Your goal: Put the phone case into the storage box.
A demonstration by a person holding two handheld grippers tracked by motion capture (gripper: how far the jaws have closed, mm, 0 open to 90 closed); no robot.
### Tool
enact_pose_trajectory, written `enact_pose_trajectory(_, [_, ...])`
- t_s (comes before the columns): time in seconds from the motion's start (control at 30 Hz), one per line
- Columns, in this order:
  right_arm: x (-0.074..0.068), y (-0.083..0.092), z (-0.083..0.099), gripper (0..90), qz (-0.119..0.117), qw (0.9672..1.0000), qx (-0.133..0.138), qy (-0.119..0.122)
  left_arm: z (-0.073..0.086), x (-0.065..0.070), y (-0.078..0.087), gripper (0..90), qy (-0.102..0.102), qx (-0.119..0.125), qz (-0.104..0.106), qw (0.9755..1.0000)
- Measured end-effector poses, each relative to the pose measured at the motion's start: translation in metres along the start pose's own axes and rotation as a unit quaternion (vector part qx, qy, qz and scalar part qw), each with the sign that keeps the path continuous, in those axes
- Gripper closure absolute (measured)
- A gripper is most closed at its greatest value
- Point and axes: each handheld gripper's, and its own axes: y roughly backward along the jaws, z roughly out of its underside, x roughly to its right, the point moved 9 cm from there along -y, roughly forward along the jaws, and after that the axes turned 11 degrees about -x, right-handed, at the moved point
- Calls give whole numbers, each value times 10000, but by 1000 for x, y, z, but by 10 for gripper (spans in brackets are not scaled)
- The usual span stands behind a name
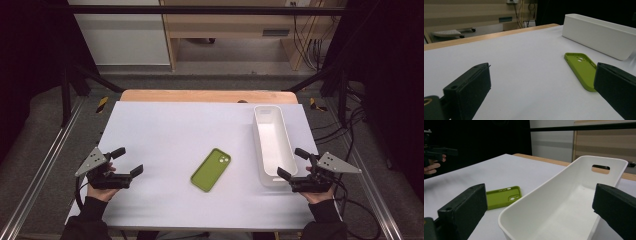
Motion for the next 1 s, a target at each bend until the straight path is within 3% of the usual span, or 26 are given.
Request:
enact_pose_trajectory(0.6, [3,3,-3,1,8,9999,95,54,-3,3,-2,6,65,-68,39,9999])
enact_pose_trajectory(1.0, [3,3,-3,1,18,9999,90,80,-16,21,-12,6,-79,-141,95,9998])
